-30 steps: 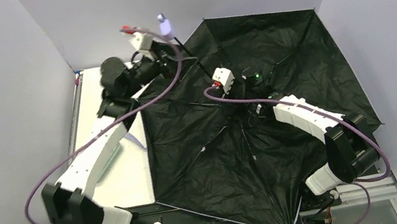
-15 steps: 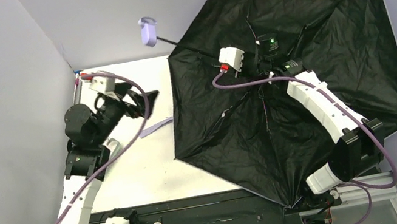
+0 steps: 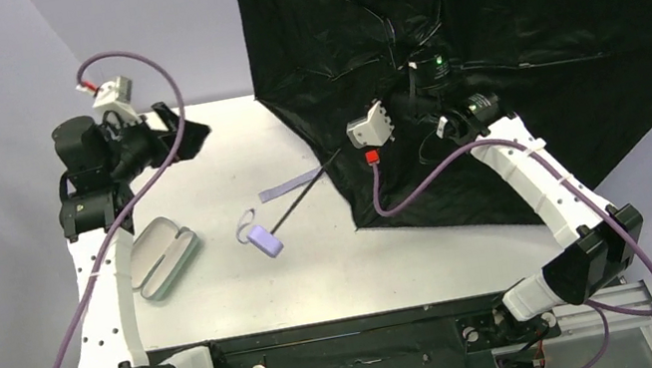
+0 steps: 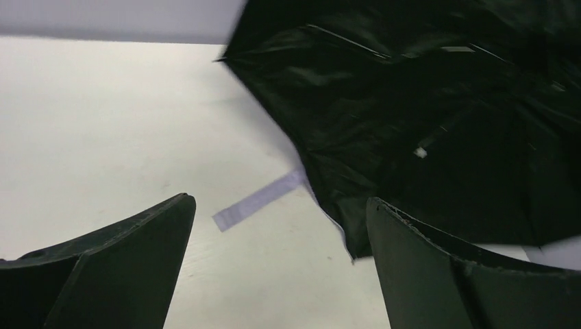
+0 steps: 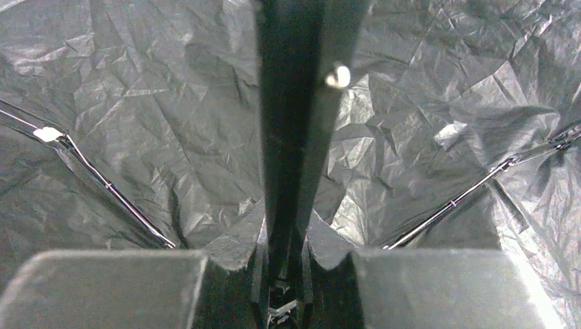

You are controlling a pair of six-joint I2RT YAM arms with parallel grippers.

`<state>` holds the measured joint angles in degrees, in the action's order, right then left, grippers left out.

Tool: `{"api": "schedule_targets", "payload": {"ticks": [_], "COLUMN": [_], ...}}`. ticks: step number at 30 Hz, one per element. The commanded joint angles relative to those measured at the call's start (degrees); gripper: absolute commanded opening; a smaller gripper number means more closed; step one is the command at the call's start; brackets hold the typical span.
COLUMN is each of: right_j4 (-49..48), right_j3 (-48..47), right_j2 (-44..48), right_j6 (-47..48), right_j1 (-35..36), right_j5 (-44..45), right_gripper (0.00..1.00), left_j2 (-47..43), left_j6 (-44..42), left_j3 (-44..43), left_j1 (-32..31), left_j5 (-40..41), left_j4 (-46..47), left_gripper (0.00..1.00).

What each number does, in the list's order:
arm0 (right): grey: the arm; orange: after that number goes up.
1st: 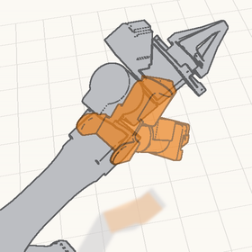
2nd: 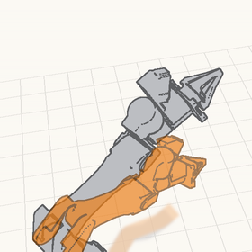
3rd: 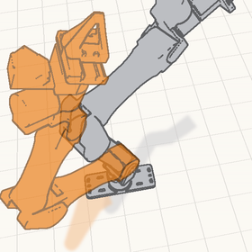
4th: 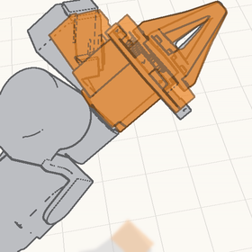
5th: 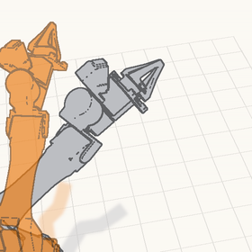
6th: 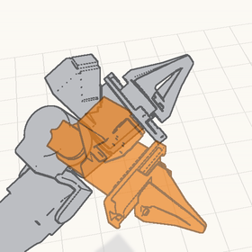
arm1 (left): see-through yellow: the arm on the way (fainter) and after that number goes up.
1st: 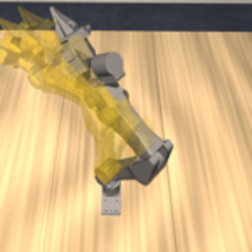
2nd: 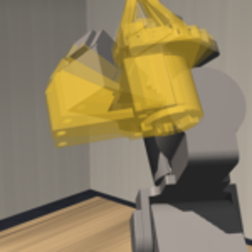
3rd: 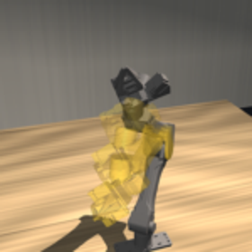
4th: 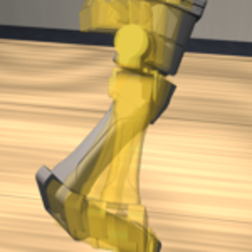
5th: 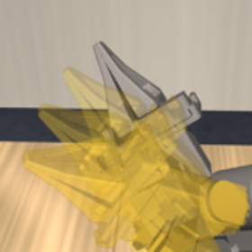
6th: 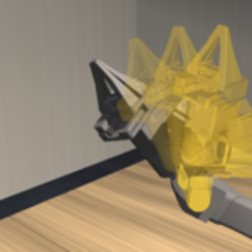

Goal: Open the umbrella

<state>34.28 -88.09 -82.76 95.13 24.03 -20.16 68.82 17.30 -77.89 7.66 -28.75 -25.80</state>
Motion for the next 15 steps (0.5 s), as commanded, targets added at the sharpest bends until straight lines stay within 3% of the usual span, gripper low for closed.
{"api": "schedule_targets", "payload": {"ticks": [1,7,15], "right_j4": [-0.1,-1.7,-2.1], "right_j3": [-1.6,-0.8,-0.9], "right_j2": [2.2,2.3,2.6], "right_j6": [17.1,19.9,19.6], "right_j1": [0.5,1.2,1.5], "right_j5": [7.0,10.1,11.0], "right_gripper": [0.00,0.00,0.00], "left_j2": [-0.1,1.3,6.4], "left_j6": [-4.0,-2.2,-10.6], "left_j3": [-8.0,-7.1,-7.0], "left_j1": [-8.2,-21.4,-36.2], "left_j5": [-17.5,-22.3,-14.9], "left_j4": [-4.2,-6.2,-14.8], "left_gripper": [0.93,0.91,0.91]}}
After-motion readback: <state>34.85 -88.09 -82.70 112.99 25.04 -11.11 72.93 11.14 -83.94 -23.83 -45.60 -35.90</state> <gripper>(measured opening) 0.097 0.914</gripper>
